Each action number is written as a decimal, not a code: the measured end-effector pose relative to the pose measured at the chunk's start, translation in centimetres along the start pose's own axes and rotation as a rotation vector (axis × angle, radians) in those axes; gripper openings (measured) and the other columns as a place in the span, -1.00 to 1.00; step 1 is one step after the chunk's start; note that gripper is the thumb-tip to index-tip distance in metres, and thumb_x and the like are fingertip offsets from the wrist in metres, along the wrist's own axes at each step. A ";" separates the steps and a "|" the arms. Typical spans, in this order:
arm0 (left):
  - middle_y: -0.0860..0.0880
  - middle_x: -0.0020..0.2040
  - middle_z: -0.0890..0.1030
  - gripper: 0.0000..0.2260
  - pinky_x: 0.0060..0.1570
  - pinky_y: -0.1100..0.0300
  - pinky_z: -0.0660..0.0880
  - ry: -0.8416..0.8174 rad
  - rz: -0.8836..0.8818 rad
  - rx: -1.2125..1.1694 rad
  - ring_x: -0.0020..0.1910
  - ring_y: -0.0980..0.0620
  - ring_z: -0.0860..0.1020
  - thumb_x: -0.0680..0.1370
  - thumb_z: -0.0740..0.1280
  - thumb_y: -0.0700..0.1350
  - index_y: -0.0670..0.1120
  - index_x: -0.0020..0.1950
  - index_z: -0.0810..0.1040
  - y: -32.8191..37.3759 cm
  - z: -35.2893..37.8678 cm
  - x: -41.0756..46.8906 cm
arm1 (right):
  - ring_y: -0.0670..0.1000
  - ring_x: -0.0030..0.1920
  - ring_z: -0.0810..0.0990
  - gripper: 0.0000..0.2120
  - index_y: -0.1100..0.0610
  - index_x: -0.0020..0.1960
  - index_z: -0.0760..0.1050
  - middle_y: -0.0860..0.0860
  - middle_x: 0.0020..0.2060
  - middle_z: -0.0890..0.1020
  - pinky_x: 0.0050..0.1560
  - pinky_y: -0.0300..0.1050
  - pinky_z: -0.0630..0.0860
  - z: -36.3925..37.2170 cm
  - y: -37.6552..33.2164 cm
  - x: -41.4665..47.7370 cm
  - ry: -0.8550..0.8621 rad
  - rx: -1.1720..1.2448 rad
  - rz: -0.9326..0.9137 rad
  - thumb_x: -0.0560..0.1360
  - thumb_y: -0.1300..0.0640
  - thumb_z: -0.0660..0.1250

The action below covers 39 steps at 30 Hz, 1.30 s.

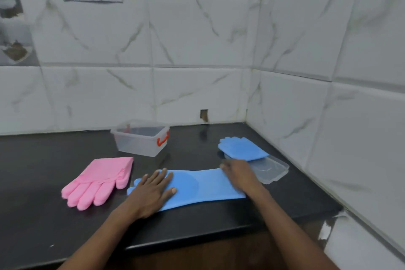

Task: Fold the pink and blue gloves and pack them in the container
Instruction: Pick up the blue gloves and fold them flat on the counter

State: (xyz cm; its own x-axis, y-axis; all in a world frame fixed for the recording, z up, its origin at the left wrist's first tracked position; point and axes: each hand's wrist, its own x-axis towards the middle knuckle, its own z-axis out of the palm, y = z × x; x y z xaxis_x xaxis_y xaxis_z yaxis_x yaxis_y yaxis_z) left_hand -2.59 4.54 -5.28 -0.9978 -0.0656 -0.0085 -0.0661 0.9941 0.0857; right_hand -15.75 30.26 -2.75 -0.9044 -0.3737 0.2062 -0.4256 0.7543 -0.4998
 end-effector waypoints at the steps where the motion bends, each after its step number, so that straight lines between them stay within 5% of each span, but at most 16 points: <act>1: 0.01 0.62 -0.15 -0.43 0.56 0.02 -0.20 0.001 0.003 0.002 0.59 0.04 -0.17 0.66 -0.09 0.20 0.03 0.61 -0.14 0.0 0.1 0.1 | 0.13 0.05 0.61 -0.83 0.11 -0.06 0.53 0.09 0.00 0.65 -0.10 -0.13 0.42 -1.3 0.7 1.3 0.148 -0.024 0.089 0.59 0.10 0.18; 5: 0.01 0.61 -0.19 -0.44 0.55 0.04 -0.24 0.000 0.009 -0.015 0.58 0.06 -0.21 0.66 -0.10 0.20 0.04 0.60 -0.18 0.1 0.4 0.1 | 0.18 0.13 0.57 -0.80 0.27 0.13 0.54 0.19 0.09 0.63 -0.03 -0.07 0.49 -5.7 4.2 5.1 0.364 -0.201 0.362 0.57 0.22 0.24; 9: 0.04 0.61 -0.20 -0.44 0.54 0.05 -0.27 0.026 0.003 -0.010 0.58 0.08 -0.23 0.66 -0.12 0.21 0.05 0.60 -0.19 0.1 0.7 0.2 | 0.16 0.16 0.56 -0.62 0.26 0.20 0.52 0.16 0.14 0.61 0.08 -0.02 0.49 -6.4 4.8 7.5 0.178 -0.231 0.254 0.56 -0.03 0.30; 13: 0.06 0.60 -0.20 -0.44 0.52 0.07 -0.29 0.046 -0.001 -0.012 0.57 0.09 -0.24 0.65 -0.13 0.22 0.06 0.60 -0.18 0.0 1.1 0.3 | 0.11 -0.08 0.59 -0.59 0.22 -0.15 0.55 0.07 -0.18 0.60 -0.19 -0.10 0.41 -3.9 2.1 9.1 0.135 -0.191 0.022 0.50 -0.16 0.31; 15: 0.07 0.60 -0.20 -0.44 0.52 0.08 -0.30 0.042 0.000 -0.014 0.57 0.10 -0.25 0.65 -0.13 0.23 0.07 0.59 -0.19 -0.1 1.1 0.3 | 0.10 -0.02 0.56 -0.57 0.18 -0.10 0.53 0.07 -0.11 0.57 -0.14 -0.08 0.41 -2.2 0.5 9.8 0.123 -0.271 0.001 0.47 -0.22 0.33; 20: 0.09 0.60 -0.20 -0.43 0.51 0.09 -0.31 0.035 -0.007 -0.025 0.57 0.11 -0.25 0.64 -0.14 0.25 0.09 0.59 -0.18 -0.1 0.9 0.2 | 0.12 0.11 0.56 -0.77 0.14 0.14 0.53 0.09 0.13 0.58 -0.04 -0.08 0.45 -0.1 -0.7 11.6 0.102 -0.445 0.059 0.54 0.07 0.28; 25: 0.10 0.60 -0.19 -0.42 0.50 0.09 -0.31 0.034 -0.005 -0.044 0.57 0.12 -0.24 0.63 -0.14 0.27 0.11 0.59 -0.17 -0.3 1.0 0.4 | 0.16 -0.01 0.63 -0.88 0.17 -0.09 0.56 0.13 -0.01 0.66 -0.15 -0.10 0.46 -2.4 -0.4 12.8 0.230 -0.088 0.287 0.51 0.22 0.24; 32: 0.09 0.62 -0.11 -0.40 0.52 0.05 -0.27 0.060 -0.027 -0.154 0.59 0.12 -0.16 0.64 -0.03 0.24 0.10 0.60 -0.16 0.1 0.4 -0.3 | 0.30 0.20 0.54 -0.70 0.35 0.21 0.44 0.32 0.17 0.56 0.09 0.04 0.47 -13.7 -4.1 13.2 0.457 0.172 0.220 0.55 0.24 0.13; 35: 0.02 0.59 0.15 -0.49 0.54 0.01 -0.04 0.269 -0.002 -0.171 0.57 0.05 0.11 0.64 0.17 0.10 0.03 0.57 0.20 2.2 -3.4 0.2 | 0.31 0.09 0.57 -0.75 0.34 0.13 0.44 0.30 0.08 0.55 0.03 0.13 0.58 -17.6 -7.9 12.5 0.494 0.322 0.079 0.56 0.24 0.10; 37: 0.03 0.33 0.54 -0.65 0.40 0.10 0.32 0.529 0.042 -0.481 0.32 0.09 0.48 0.61 0.24 0.11 0.00 0.32 0.55 5.0 -8.4 0.5 | 0.32 0.02 0.60 -0.77 0.34 0.09 0.47 0.29 0.05 0.55 -0.04 0.24 0.62 -18.9 -10.6 11.9 0.469 0.456 0.026 0.56 0.25 0.11; 39: 0.13 0.08 0.63 -0.63 0.20 0.16 0.45 0.515 0.125 -0.947 0.08 0.19 0.58 0.57 0.18 0.28 0.07 0.09 0.62 8.0 -14.2 0.3 | 0.31 -0.01 0.62 -0.79 0.34 0.05 0.49 0.29 0.02 0.57 -0.07 0.21 0.64 -19.0 -13.3 11.3 0.453 0.487 -0.002 0.57 0.25 0.14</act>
State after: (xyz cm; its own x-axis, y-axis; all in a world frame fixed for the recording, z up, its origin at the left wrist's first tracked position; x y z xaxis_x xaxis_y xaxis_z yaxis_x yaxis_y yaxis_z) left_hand -3.46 11.29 9.51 -0.8644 -0.2165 0.4539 0.2810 0.5405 0.7930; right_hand -20.90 26.29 22.23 -0.8724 -0.0308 0.4879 -0.4611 0.3838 -0.8001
